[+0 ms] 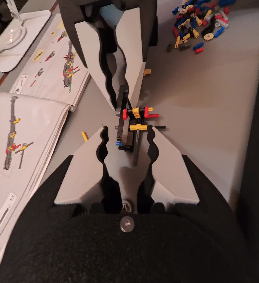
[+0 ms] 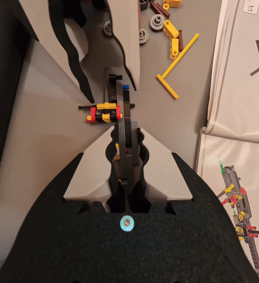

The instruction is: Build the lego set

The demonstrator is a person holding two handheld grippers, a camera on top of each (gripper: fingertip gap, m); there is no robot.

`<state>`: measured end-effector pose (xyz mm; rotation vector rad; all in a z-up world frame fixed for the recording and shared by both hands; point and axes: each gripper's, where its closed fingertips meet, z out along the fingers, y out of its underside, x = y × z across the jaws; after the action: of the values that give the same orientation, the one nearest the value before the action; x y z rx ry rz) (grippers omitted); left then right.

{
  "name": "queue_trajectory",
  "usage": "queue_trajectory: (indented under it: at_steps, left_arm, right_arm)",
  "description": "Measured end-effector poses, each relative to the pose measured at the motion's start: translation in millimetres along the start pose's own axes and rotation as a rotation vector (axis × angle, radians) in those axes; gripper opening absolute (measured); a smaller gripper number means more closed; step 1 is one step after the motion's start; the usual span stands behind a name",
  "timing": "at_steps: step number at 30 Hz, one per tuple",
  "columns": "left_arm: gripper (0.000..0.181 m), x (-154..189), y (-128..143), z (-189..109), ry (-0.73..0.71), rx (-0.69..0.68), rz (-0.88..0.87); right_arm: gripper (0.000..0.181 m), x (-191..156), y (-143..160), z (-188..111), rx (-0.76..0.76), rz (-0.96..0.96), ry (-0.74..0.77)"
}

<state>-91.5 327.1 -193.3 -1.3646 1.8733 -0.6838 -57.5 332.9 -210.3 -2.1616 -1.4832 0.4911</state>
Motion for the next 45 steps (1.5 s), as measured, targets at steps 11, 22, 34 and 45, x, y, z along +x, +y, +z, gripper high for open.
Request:
queue_trajectory:
  at_steps: [11, 22, 34, 45]
  left_arm:
    - [0.041, -1, 6, 4, 0.033, -0.038, -0.023]
    - [0.033, 14, 3, -8, 0.082, 0.006, 0.031]
    - [0.018, 14, 28, -32, 0.111, -0.086, -0.018]
    - [0.003, 16, 33, -24, 0.119, -0.118, 0.009]
  right_arm:
    - [0.023, -6, -2, 1, 0.006, -0.025, -0.008]
    - [0.024, -6, -2, 2, 0.018, 0.011, -0.029]
    - [0.032, -16, -16, -28, 0.097, 0.159, 0.040]
    - [0.025, -50, -25, -40, 0.302, 0.368, 0.372]
